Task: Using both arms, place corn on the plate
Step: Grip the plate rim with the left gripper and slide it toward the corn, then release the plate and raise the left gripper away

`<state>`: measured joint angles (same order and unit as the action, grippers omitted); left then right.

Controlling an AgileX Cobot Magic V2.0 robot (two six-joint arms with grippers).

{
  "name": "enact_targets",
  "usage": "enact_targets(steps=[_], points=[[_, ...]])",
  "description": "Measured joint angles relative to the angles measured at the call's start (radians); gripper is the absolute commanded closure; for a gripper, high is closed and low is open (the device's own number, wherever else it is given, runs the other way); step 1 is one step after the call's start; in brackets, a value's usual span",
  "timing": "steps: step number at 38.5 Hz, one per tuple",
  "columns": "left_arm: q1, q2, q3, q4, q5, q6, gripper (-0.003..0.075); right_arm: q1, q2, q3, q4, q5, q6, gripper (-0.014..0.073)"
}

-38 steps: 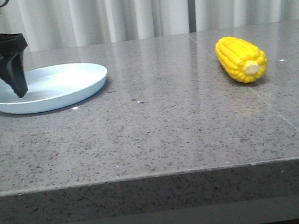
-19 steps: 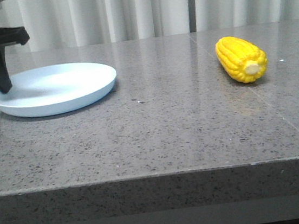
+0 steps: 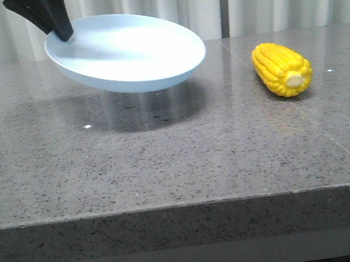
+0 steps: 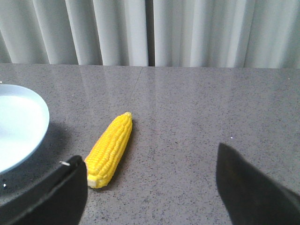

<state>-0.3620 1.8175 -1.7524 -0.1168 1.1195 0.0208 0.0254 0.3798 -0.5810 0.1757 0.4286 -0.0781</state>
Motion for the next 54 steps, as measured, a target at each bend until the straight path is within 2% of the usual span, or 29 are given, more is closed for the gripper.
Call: enact_targets(steps=[12, 23, 27, 34, 36, 42, 46, 54], points=[[0.000, 0.110, 0.000, -0.035, 0.003, 0.000, 0.0717, 0.000, 0.000, 0.000, 0.000, 0.000, 0.000, 0.0001], [0.000, 0.116, -0.030, -0.036, 0.032, 0.000, 0.0447, 0.000, 0.000, 0.000, 0.000, 0.000, 0.000, 0.0001], [0.006, 0.097, -0.042, -0.029, 0.042, 0.000, 0.0402, 0.000, 0.000, 0.000, 0.000, 0.000, 0.000, 0.0001], [0.041, 0.036, -0.041, 0.016, 0.067, 0.000, 0.0414, 0.000, 0.000, 0.000, 0.000, 0.000, 0.000, 0.0001], [0.065, 0.011, -0.041, 0.040, 0.095, 0.000, 0.0457, 0.000, 0.000, 0.000, 0.000, 0.000, 0.000, 0.0001], [0.144, -0.056, -0.036, 0.117, 0.123, -0.029, 0.0653, 0.000, 0.000, 0.000, 0.000, 0.000, 0.000, 0.0001], [0.173, -0.100, -0.007, 0.180, 0.127, -0.057, 0.0740, 0.000, 0.000, 0.000, 0.000, 0.000, 0.000, 0.0001], [0.181, -0.209, 0.094, 0.282, 0.131, -0.112, 0.0741, 0.000, 0.000, 0.000, 0.000, 0.000, 0.000, 0.0001]])
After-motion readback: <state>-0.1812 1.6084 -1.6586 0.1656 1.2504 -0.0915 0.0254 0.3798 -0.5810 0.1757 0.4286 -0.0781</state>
